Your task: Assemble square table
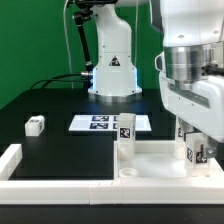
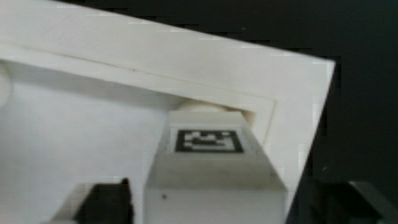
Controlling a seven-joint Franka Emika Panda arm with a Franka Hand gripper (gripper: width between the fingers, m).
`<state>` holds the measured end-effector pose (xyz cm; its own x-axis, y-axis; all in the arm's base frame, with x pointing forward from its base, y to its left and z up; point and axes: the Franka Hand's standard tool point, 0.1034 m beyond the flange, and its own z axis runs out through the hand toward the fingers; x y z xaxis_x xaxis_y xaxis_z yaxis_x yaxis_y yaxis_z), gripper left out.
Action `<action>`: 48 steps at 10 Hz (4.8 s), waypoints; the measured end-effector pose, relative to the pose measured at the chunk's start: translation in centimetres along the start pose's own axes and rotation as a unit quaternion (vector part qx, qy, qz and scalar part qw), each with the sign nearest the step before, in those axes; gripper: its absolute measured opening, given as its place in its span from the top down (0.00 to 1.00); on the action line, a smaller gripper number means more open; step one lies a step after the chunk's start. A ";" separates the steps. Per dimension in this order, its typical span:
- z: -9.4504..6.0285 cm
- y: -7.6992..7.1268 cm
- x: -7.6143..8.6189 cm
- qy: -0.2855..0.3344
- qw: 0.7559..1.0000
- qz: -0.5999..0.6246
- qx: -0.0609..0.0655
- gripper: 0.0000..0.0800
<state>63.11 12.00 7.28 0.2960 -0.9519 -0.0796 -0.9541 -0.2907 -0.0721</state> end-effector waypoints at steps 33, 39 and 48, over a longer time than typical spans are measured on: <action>-0.2 0.8 1.1 -0.004 0.952 0.306 -0.002 0.64; -0.7 0.6 0.8 -0.003 0.955 0.296 0.001 0.22; -4.8 1.0 -0.1 -0.014 0.966 0.258 0.021 0.19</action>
Offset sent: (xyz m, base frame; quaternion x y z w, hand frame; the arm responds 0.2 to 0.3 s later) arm 0.0000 0.0000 0.0000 0.0000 0.0000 -0.1938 0.9810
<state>61.88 11.28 12.01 -0.2176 -0.9656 -0.1420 -0.9722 0.2273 -0.0557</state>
